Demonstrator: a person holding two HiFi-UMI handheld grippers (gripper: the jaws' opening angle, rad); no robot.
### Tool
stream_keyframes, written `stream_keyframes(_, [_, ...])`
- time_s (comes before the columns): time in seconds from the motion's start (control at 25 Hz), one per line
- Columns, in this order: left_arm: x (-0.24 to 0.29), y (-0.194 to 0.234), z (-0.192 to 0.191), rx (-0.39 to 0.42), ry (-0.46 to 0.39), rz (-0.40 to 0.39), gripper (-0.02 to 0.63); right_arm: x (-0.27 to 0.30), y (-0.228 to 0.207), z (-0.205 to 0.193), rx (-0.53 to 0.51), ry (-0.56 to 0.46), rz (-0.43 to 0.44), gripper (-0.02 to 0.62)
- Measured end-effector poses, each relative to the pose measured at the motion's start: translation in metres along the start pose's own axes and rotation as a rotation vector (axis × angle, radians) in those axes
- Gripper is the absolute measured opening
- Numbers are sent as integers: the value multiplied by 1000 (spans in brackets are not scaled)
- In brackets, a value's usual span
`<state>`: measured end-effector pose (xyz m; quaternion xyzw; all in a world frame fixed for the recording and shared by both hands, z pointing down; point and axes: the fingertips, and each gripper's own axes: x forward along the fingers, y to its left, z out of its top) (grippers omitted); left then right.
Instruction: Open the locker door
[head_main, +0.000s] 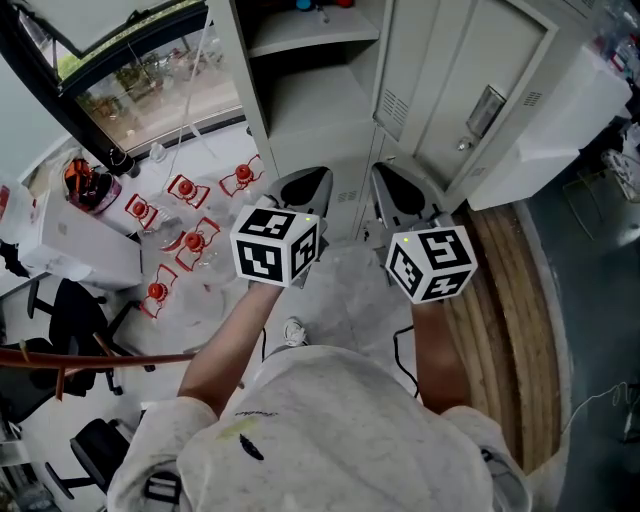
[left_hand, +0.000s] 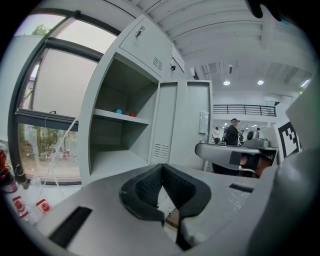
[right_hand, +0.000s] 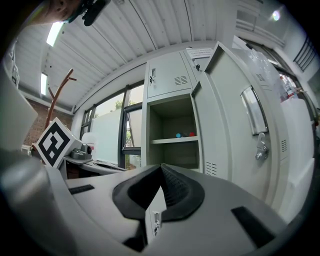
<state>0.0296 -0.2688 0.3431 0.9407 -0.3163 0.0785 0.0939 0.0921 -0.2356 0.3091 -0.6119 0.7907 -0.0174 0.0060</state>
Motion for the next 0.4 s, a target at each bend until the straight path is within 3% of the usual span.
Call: stream_keyframes(0.4, [0, -1, 0, 0, 2, -5, 6, 0, 0, 0, 0, 4, -1, 3])
